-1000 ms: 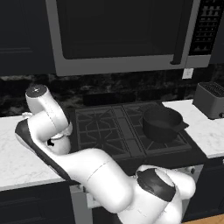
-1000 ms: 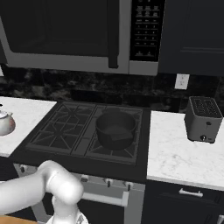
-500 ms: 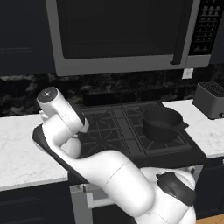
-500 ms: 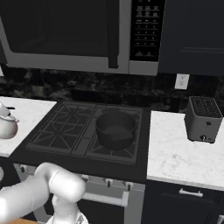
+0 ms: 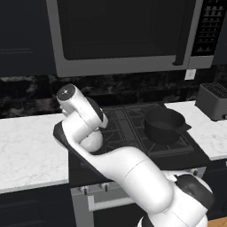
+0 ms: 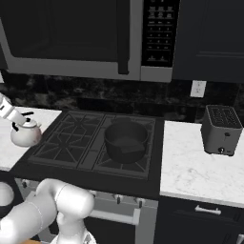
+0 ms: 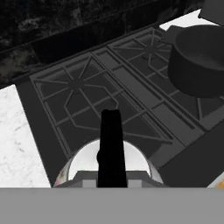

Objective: Pick the kettle from the counter and place it on a stove burner. Then turn the burner on.

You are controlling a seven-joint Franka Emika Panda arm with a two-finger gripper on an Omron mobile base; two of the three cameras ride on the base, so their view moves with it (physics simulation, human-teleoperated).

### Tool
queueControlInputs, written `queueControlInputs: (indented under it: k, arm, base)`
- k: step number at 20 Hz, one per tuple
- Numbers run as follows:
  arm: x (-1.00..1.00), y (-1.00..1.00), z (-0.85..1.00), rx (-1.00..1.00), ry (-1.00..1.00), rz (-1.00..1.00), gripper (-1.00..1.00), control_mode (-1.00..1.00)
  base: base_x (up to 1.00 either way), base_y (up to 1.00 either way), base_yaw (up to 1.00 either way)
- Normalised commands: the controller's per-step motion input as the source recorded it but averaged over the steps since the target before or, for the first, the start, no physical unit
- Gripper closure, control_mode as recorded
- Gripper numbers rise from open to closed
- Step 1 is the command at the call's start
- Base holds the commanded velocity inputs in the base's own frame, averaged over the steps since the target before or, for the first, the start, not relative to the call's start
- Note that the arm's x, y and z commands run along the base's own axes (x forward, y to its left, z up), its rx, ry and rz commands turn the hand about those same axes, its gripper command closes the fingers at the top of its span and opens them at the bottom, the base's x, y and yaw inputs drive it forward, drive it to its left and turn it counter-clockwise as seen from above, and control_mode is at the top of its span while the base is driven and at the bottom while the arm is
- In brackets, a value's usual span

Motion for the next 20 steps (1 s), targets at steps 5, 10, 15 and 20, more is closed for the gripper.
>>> queueControlInputs:
  k: [5,10,15,20]
  arm:
    - [0.37,-0.52,0.06,-0.02,-0.03,-0.05,1.0,-1.0]
    - [0.48,-0.35,0.0,0.0,0.0,-0.01,1.0,-1.0]
    - [0.5,-0.22,0.0,-0.01,-0.01,0.0,1.0,-1.0]
    - [0.43,-0.3,0.0,0.0,0.0,0.0,1.0,-1.0]
  base:
    - [0.0,0.0,0.0]
    - [0.0,0.0,0.0]
    - [0.0,0.0,0.0]
    - [0.0,0.0,0.0]
